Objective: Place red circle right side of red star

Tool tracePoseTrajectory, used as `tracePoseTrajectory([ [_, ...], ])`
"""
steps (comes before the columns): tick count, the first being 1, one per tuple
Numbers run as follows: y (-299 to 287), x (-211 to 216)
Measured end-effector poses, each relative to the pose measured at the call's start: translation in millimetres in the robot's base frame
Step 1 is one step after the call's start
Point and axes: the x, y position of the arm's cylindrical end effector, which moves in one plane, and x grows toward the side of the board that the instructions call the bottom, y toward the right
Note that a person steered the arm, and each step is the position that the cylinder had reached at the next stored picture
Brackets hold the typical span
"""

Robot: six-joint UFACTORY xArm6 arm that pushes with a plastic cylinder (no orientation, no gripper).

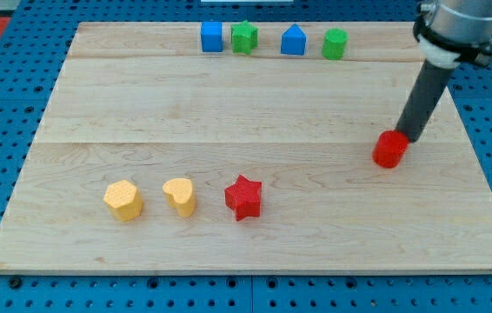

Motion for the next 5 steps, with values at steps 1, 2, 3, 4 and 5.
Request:
tracePoseTrajectory([
  [1,-16.5,27.4],
  [2,-10.5,41.2],
  [3,-28.5,52.9],
  [4,-40.4,32.7],
  [5,-40.7,8.5],
])
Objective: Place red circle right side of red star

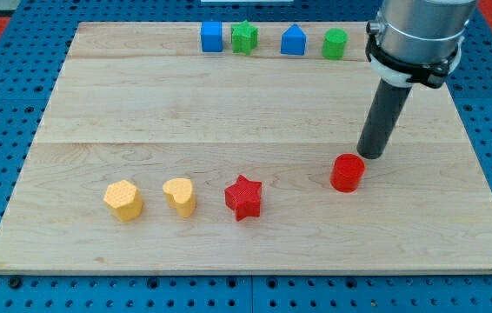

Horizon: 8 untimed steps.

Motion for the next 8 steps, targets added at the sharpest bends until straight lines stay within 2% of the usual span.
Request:
tracePoseTrajectory([
  [2,-44.7,59.3],
  [3,-28.4,75.7],
  [4,-15.1,116.1],
  [5,-35.8,117.5],
  [8,-51.3,103.1],
])
